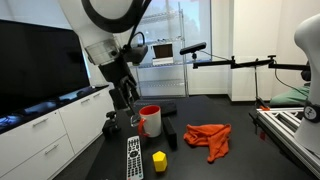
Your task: Rotate the black object on the left.
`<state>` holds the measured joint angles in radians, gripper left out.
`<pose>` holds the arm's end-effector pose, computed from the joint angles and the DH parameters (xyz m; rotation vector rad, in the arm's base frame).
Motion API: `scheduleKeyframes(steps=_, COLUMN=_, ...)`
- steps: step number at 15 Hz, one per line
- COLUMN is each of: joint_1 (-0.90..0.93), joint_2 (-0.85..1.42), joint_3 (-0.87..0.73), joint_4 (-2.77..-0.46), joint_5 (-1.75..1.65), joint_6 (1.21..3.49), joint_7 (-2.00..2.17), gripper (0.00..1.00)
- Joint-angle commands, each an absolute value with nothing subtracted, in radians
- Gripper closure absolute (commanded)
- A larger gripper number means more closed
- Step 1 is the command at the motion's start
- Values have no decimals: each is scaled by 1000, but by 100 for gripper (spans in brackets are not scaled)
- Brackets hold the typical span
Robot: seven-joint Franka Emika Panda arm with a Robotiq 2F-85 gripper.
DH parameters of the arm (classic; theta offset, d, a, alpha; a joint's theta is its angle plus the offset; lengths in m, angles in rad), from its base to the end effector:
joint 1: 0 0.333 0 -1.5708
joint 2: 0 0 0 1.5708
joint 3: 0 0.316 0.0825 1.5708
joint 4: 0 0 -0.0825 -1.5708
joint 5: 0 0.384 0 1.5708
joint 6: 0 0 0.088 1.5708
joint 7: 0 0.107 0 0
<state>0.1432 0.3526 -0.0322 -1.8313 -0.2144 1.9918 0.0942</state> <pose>0.6124 0.0562 0.3272 2.9091 0.1814 -0.2497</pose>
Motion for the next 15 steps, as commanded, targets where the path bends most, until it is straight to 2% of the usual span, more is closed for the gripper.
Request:
scheduleKeyframes(steps=1, joint_1=112, joint_2=226, joint_3=-8, joint_4=-2005, joint_5=-191, joint_6=2095, joint_7=109, gripper=0)
scheduleKeyframes(steps=8, joint_1=98, joint_2=138, joint_3=9, joint_4=-2126, joint_5=-152, joint_6=2200, joint_7=85, gripper=0)
scheduleKeyframes(steps=15, joint_1=96, joint_2=160, joint_3=10, joint_4=-2121, joint_5=-163, joint_6=2209, joint_7=97, gripper=0)
